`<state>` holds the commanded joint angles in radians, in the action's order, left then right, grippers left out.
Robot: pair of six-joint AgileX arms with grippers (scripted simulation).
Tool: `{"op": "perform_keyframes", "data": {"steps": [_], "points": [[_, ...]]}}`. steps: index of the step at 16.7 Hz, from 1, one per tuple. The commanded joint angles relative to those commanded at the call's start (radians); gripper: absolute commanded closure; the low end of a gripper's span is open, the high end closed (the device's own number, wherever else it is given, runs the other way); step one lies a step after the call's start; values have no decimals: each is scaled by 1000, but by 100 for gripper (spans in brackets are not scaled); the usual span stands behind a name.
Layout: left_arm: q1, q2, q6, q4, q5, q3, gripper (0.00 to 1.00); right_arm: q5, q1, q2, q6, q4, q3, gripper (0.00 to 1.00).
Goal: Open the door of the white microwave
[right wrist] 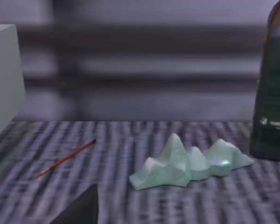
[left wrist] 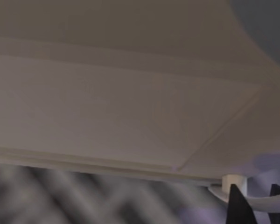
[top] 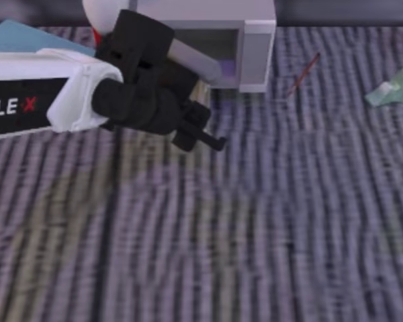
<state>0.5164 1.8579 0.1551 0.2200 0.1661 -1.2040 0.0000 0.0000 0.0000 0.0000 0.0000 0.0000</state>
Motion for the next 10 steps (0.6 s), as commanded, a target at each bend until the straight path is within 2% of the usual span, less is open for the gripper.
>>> {"op": "perform_keyframes", "data": {"steps": [4,10], "points": [[0,0,0,0,0,0,100,0,0,0,0,0,0,0],[-17,-13,43,6,40,14,100,0,0,0,0,0,0,0]]}}
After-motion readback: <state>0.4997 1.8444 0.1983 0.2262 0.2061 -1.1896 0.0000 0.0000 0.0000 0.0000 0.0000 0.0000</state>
